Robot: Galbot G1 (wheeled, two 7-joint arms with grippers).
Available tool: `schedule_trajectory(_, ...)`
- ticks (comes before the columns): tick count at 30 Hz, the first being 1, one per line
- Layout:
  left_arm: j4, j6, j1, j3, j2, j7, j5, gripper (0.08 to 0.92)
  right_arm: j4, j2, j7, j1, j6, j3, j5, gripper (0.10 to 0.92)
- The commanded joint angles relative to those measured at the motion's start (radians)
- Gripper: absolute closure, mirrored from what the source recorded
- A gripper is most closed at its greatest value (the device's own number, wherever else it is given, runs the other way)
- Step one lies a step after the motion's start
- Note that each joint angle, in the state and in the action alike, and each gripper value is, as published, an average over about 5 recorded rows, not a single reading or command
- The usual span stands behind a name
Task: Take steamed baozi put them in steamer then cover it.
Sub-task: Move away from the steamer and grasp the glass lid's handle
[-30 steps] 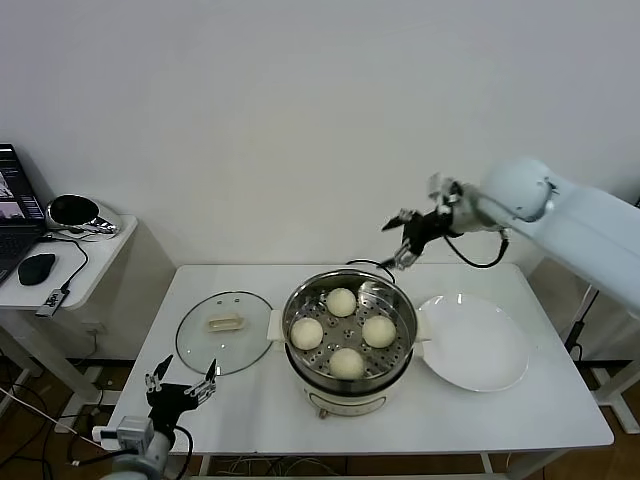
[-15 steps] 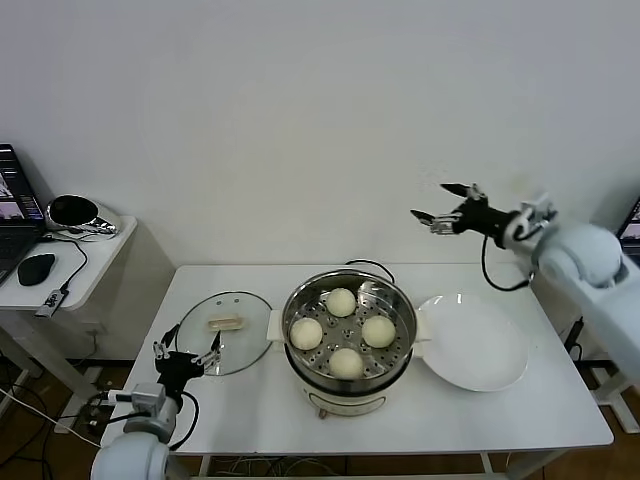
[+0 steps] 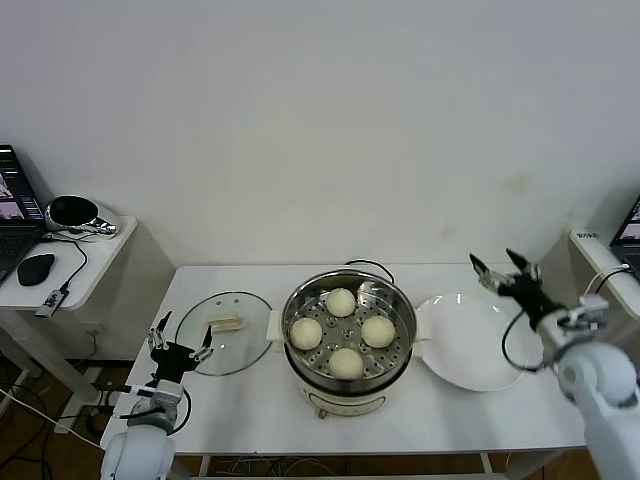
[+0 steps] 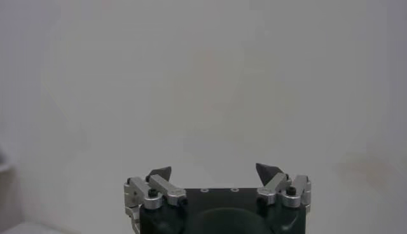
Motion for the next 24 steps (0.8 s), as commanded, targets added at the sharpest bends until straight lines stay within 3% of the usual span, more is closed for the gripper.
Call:
schedule_trajectory(1,0.157,-0.112,-0.026,0.179,0.101,-0.401,0.649,0.177,0.063,0.158,0.034,-0.274,0.034,0.168,-0.033,0.203)
schedule_trajectory(3,0.213,-0.093,-0.041,0.236,0.131,-0.468,0.740,0.177,0.069,0.164,0.034,-0.278,0.032,0.168,-0.038,0.203)
schedule_trajectory(8,0.317,-0.061,-0.095,0.257,0.137,-0.447,0.823,0.177,0.091,0.174,0.032,-0.292,0.025,0.173,-0.041,0.203)
schedule_trajectory(13,0.373,0.037,-0.145,0.248,0.128,-0.369,0.823,0.177,0.095,0.177,0.032,-0.286,0.017,0.172,-0.046,0.203)
schedule_trajectory(19,0.438,0.064,-0.196,0.243,0.118,-0.343,0.799,0.177,0.094,0.186,0.033,-0.275,0.010,0.161,-0.072,0.203)
schedule_trajectory(24,0.424,0.080,-0.208,0.259,0.115,-0.261,0.747,0.177,0.092,0.196,0.034,-0.270,0.008,0.154,-0.089,0.203)
